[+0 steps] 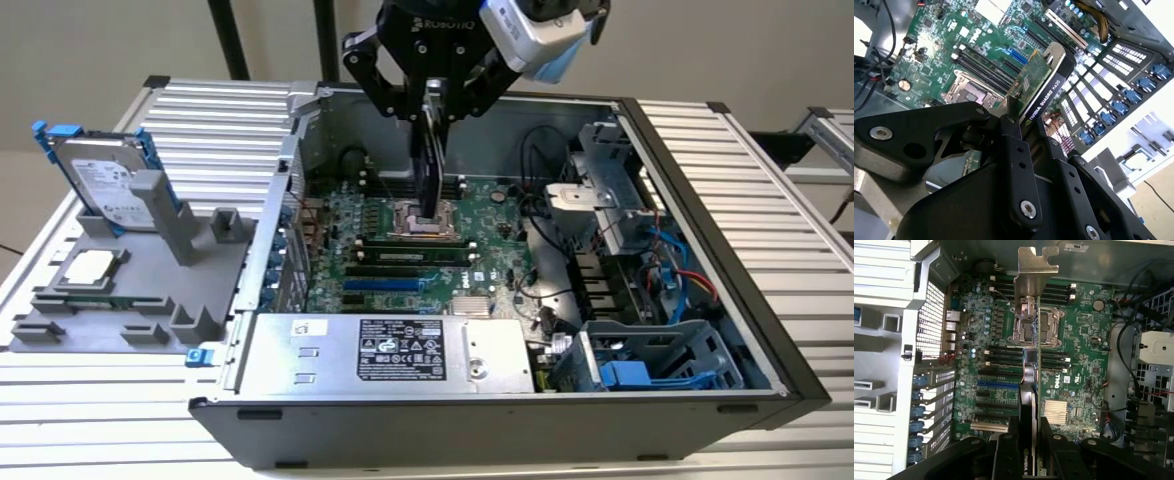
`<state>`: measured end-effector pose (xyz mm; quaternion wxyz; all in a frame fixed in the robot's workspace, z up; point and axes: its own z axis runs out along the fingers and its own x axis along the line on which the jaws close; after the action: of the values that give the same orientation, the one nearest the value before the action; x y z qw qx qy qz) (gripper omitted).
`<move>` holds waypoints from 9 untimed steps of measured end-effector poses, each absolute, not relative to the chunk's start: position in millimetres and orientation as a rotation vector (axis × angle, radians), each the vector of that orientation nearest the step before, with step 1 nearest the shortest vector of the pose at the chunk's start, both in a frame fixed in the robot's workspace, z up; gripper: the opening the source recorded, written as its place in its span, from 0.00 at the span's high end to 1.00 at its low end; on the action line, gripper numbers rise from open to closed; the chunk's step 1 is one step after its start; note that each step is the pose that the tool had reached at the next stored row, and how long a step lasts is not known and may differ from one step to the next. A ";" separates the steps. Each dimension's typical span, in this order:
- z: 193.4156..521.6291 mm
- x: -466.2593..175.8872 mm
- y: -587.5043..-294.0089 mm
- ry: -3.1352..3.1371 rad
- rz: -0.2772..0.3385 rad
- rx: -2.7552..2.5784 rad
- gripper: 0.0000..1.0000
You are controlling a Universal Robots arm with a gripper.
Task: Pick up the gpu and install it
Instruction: 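Insert the gpu into the slot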
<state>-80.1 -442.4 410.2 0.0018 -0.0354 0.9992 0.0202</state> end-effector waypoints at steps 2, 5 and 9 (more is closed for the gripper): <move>410.2 -79.7 -442.4 3.135 0.064 -0.116 1.00; 410.2 -79.7 -442.4 3.134 0.064 -0.148 1.00; 410.2 -79.7 -442.4 3.129 0.064 -0.254 1.00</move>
<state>-79.7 -442.4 410.2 0.0009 -0.0808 0.9965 0.0203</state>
